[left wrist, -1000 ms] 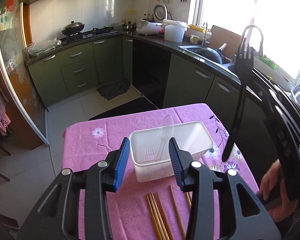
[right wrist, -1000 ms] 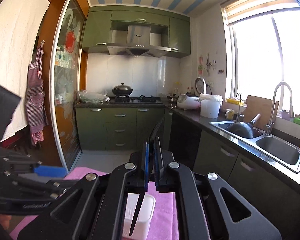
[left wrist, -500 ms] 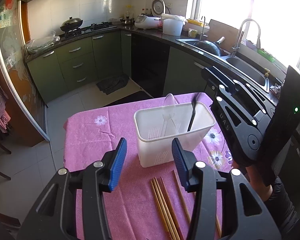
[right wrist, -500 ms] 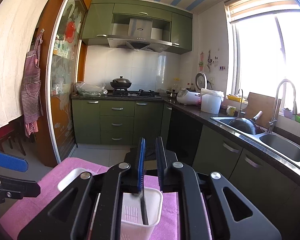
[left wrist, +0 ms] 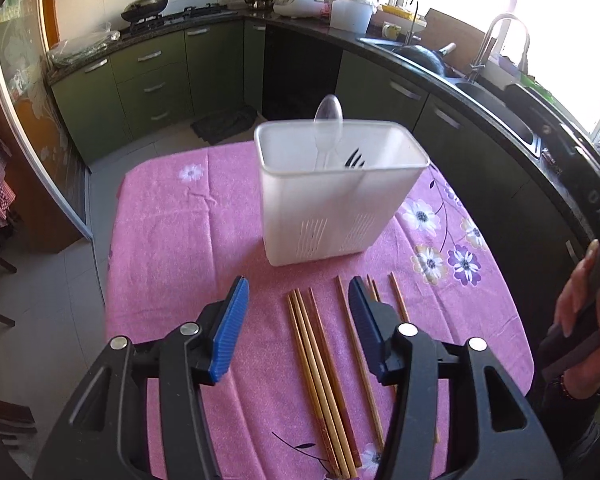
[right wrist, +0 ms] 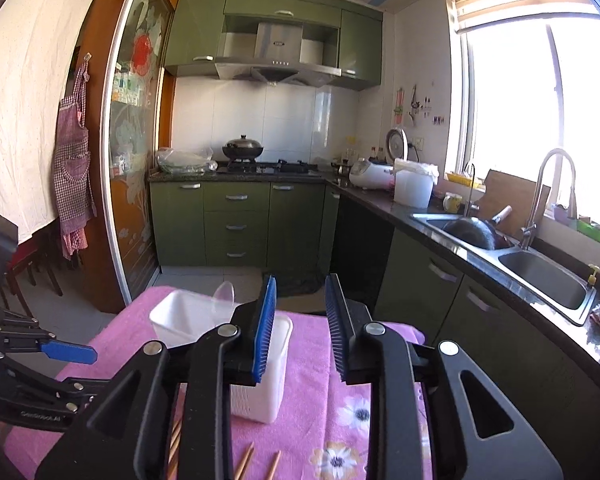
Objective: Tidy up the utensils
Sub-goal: 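Move the left tool to the wooden chopsticks and grasp one chopstick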
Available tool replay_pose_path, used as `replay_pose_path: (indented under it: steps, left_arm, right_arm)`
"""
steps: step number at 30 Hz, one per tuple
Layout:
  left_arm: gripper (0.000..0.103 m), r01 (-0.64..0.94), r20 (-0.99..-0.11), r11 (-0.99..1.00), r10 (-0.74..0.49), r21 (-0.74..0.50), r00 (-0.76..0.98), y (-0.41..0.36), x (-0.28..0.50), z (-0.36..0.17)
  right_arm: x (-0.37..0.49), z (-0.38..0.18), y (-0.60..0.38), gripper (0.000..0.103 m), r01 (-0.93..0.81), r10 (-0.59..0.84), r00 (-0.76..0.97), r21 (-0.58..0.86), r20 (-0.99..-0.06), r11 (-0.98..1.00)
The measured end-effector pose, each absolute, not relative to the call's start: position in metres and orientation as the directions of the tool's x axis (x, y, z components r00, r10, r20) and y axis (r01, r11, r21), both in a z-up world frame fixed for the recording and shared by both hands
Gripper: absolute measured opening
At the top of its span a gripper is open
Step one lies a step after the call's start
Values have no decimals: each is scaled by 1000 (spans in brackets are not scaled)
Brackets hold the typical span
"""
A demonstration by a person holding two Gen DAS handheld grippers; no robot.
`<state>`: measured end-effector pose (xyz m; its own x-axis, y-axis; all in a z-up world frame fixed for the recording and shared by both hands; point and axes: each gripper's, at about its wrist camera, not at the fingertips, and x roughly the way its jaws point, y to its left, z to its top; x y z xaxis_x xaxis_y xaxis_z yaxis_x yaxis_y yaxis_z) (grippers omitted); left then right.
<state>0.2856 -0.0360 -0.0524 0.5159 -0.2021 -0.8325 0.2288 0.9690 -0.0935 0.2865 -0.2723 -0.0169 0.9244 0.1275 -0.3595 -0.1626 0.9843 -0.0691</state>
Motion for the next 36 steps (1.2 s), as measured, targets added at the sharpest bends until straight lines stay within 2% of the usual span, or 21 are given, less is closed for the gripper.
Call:
replay_pose_path:
  steps: [5,7,9,10,17,23,36]
  left_arm:
    - [48,180,-909,977,-173,-111,379,-35,288,-108]
    - [32,153,-934,980,-168,-125,315,-34,291,-130]
    - [24,137,-947,982,-167,-133,273,-35,292,-145]
    - [24,132,-951,983,-160,-129,265,-35,293,-149]
    - [24,138,-968,986,-120,-90,221,-49,298,-163]
    - [14,153,-978,987,-68,-38,198,-59,299,-171]
    - [14,151,-986,988,-48,-23,161,-70,317,-181]
  right_arm:
    - [279,-55,-295,25,-215,142,796,-55,-588,975]
    - [280,-74,-302,25,-236,158,739,-32,-655,971]
    - [279,-91,-309,25,-244,167,696,-11,-699,970]
    - [278,-97,-312,25,-246,171,681,-3,-712,969]
    - [275,-124,-324,25,-248,193,627,41,-755,968]
    - [277,-128,-327,25,-252,204,610,56,-765,966]
    - [283,-133,-330,25,-245,198,594,60,-780,968]
